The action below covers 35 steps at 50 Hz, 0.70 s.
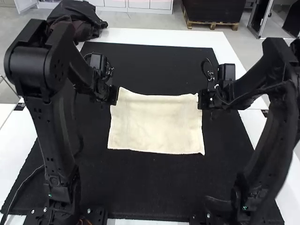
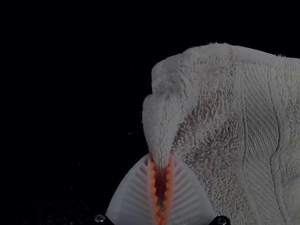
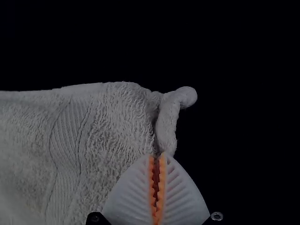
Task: Fold the towel.
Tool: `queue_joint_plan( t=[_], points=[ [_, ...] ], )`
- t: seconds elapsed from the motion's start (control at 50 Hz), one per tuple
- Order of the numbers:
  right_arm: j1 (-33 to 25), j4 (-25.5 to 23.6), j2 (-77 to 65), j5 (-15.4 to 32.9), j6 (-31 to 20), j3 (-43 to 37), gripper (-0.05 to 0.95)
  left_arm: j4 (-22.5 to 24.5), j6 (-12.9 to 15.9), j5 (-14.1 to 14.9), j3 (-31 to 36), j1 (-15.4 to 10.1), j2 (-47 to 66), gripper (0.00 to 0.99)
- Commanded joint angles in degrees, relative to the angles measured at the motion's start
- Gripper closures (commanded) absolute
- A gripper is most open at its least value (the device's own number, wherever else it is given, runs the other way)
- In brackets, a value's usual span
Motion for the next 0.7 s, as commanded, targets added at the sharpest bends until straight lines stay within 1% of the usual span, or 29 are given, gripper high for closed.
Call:
queue_joint_plan(
  t=[0.0, 0.16, 0.26, 0.54, 0.68],
  points=[
    [-1.24, -1.71, -4.12, 0.59, 0.65, -0.26, 0.92, -0.92, 1.15, -1.40, -0.69, 1.38, -3.03, 0.974],
    [-1.24, -6.01, -7.64, -0.82, 0.65, -0.96, 0.92, -2.67, 2.38, -1.05, -2.18, 1.20, -5.93, 0.974],
    [-1.24, -8.91, -9.40, -1.70, 0.65, -1.49, 0.92, -3.90, 2.56, -1.05, -3.06, 1.20, -7.51, 0.974],
    [-1.24, -13.84, -15.20, -2.05, 0.74, -4.04, 0.92, -7.16, 2.74, -0.79, -6.40, 1.11, -13.92, 0.974],
    [-1.24, -16.03, -16.34, -2.14, 0.47, -5.18, 0.92, -8.03, 3.00, -0.79, -8.25, 1.03, -17.18, 0.974]
  ],
)
